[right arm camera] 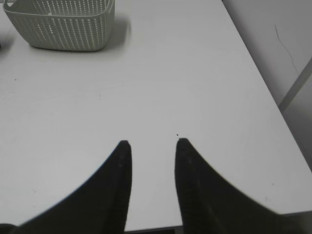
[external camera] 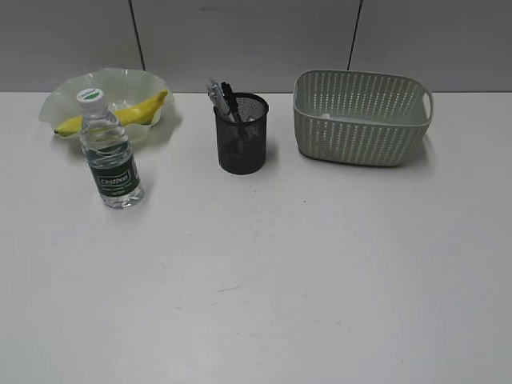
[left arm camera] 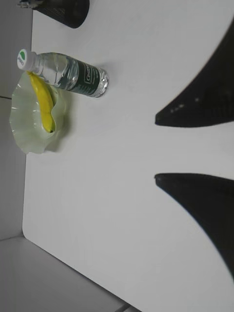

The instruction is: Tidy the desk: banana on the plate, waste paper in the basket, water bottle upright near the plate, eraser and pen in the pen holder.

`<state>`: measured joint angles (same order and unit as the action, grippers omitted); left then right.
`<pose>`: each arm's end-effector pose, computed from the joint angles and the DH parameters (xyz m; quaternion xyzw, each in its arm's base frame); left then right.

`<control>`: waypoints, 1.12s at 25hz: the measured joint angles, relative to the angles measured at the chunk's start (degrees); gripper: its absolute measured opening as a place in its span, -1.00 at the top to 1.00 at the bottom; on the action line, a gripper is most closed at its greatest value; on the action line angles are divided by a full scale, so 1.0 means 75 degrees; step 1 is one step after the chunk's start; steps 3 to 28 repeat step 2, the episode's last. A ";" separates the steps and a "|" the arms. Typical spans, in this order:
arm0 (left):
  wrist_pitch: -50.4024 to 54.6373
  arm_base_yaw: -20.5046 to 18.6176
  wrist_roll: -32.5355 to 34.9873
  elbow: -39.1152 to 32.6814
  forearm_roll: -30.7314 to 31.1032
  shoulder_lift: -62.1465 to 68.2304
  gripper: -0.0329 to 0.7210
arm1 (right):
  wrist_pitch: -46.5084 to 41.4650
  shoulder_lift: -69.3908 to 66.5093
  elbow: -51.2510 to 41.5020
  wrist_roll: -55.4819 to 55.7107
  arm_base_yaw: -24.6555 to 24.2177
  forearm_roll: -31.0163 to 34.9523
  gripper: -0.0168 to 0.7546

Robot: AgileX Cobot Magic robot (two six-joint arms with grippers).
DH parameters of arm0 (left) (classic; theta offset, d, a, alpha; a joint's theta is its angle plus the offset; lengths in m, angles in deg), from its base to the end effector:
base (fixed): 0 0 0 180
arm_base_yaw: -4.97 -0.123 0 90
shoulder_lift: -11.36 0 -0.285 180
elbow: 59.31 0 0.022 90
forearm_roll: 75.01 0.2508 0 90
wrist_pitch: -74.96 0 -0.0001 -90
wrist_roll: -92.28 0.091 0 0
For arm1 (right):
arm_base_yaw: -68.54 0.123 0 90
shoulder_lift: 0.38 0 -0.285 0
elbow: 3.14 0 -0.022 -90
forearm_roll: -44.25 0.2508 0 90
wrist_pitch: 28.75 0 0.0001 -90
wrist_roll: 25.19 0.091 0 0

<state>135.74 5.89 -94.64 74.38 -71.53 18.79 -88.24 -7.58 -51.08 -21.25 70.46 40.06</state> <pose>-0.0106 0.0050 0.2882 -0.0459 0.8395 -0.0067 0.5414 -0.0068 -0.0060 0.2823 0.0162 0.8409 -0.0089 0.5408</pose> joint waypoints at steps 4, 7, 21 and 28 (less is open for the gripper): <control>0.0000 0.0000 0.0000 0.0000 0.0000 0.0000 0.27 | 0.0000 0.0000 0.0000 0.0000 0.0000 0.0000 0.29; 0.0000 0.0000 0.0000 0.0000 0.0000 0.0000 0.27 | 0.0000 0.0000 0.0000 0.0000 0.0000 0.0000 0.29; 0.0000 0.0000 0.0000 0.0000 0.0000 0.0000 0.27 | 0.0000 0.0000 0.0000 0.0000 0.0000 0.0000 0.29; 0.0000 0.0000 0.0000 0.0000 0.0000 0.0000 0.27 | 0.0000 0.0000 0.0000 0.0000 0.0000 0.0000 0.29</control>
